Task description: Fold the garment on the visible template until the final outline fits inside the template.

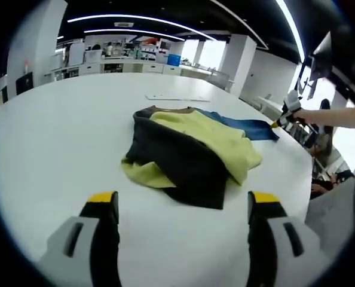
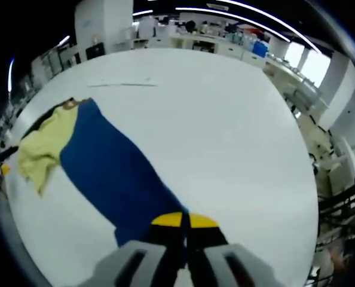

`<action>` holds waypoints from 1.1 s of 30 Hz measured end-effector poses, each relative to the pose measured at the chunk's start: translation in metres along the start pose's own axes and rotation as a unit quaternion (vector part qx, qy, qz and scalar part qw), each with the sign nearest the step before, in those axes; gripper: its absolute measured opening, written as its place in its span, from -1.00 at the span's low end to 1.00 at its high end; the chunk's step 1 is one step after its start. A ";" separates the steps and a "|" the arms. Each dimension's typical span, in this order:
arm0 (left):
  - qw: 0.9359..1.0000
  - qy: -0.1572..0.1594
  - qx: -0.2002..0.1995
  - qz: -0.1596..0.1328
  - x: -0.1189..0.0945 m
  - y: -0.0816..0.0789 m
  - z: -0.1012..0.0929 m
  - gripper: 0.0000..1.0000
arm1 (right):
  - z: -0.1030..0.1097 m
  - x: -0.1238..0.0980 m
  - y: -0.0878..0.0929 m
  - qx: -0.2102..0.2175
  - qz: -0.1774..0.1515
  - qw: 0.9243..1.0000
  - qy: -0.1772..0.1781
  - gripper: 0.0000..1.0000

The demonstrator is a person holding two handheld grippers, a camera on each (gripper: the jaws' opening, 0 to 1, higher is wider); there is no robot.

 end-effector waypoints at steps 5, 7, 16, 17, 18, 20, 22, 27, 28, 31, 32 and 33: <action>1.000 0.000 0.000 -0.001 0.000 0.001 -0.001 0.72 | -0.002 0.001 0.001 0.004 -0.003 1.000 0.001 -1.00; 1.000 0.000 -0.002 -0.002 -0.001 0.001 -0.001 0.72 | -0.002 0.000 0.001 0.008 -0.006 1.000 0.001 -1.00; 1.000 -0.002 -0.003 -0.005 -0.003 0.001 -0.001 0.72 | -0.006 -0.016 0.009 0.043 -0.040 0.998 -0.001 -0.43; 1.000 -0.001 -0.003 -0.005 -0.002 0.002 -0.001 0.73 | -0.004 -0.020 0.014 0.048 -0.042 0.998 -0.007 -0.37; 1.000 -0.001 -0.004 -0.005 -0.002 0.002 -0.001 0.73 | -0.002 -0.023 0.018 0.050 -0.042 0.998 -0.009 -0.31; 1.000 -0.001 -0.004 -0.004 -0.002 0.002 0.000 0.73 | -0.002 -0.023 0.020 0.045 -0.043 0.998 -0.010 -0.23; 1.000 0.000 -0.004 -0.005 -0.002 0.002 -0.001 0.73 | -0.002 -0.026 0.025 0.044 -0.039 0.998 -0.010 -0.19; 1.000 0.003 -0.005 -0.006 -0.001 0.002 -0.002 0.73 | 0.002 -0.033 0.037 0.041 -0.032 0.999 -0.008 -0.20; 1.000 0.004 -0.005 -0.006 -0.001 0.002 -0.004 0.73 | 0.003 -0.035 0.038 0.042 -0.031 0.999 -0.008 -0.20; 1.000 0.006 -0.004 -0.006 0.000 0.002 -0.005 0.73 | 0.002 -0.033 0.042 0.047 -0.026 0.998 -0.011 -0.24; 1.000 0.006 -0.005 -0.005 0.000 0.002 -0.005 0.73 | 0.003 -0.033 0.043 0.045 -0.023 0.999 -0.011 -0.25; 1.000 0.006 -0.005 -0.005 -0.001 0.002 -0.005 0.73 | 0.003 -0.033 0.044 0.042 -0.021 0.999 -0.012 -0.26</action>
Point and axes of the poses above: the point that each gripper's makers call its tool centre point, and the gripper's own axes: x roughly forward along the fingers, z roughly to its left, y roughly out of its underside, the point moved 10 cm from there along -x, roughly backward along the fingers, and after that the axes turned 8 degrees about -z, right-handed, at the moved point
